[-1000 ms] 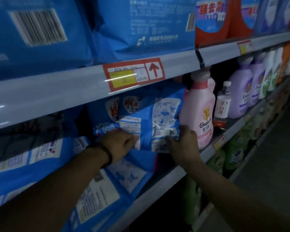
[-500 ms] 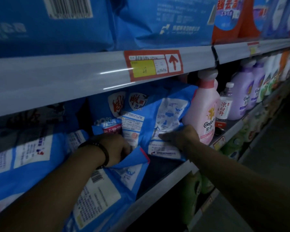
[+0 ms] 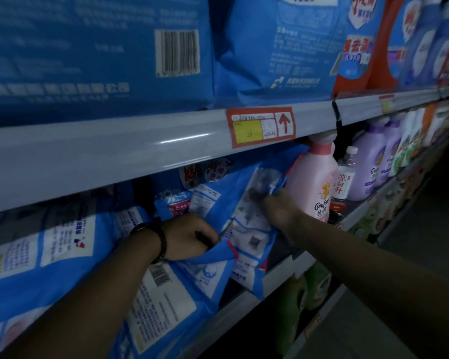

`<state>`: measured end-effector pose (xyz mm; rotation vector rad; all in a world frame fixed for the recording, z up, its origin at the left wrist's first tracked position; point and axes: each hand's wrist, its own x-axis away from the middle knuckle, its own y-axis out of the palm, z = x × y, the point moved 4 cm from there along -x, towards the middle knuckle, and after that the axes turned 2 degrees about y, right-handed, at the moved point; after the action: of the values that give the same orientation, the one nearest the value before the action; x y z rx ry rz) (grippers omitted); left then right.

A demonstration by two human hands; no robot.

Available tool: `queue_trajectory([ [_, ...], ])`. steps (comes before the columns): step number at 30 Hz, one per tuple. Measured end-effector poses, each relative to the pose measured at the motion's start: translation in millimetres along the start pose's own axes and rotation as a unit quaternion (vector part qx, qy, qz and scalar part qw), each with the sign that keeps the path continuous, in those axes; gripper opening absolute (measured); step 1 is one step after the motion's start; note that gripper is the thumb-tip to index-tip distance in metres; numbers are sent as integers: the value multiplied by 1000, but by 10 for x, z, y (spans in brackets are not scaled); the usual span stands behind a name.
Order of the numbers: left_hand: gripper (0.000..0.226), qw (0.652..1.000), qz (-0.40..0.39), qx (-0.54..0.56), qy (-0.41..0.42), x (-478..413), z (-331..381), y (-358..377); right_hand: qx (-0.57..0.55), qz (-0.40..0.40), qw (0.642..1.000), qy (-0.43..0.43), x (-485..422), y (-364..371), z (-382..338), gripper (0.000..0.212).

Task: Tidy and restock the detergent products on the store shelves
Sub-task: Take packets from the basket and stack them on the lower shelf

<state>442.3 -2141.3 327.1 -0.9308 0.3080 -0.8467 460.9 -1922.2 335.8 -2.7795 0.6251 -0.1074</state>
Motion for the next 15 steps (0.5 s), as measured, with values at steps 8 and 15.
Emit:
queue_trajectory([
  [8,27,980,189,68,-5,44,-48,-128,-16,170,975,-144,445,125,-435,49],
  [15,130,978,201,47,-13,86,-24,-138,-195,158,964,-82,411,606,-480,37],
])
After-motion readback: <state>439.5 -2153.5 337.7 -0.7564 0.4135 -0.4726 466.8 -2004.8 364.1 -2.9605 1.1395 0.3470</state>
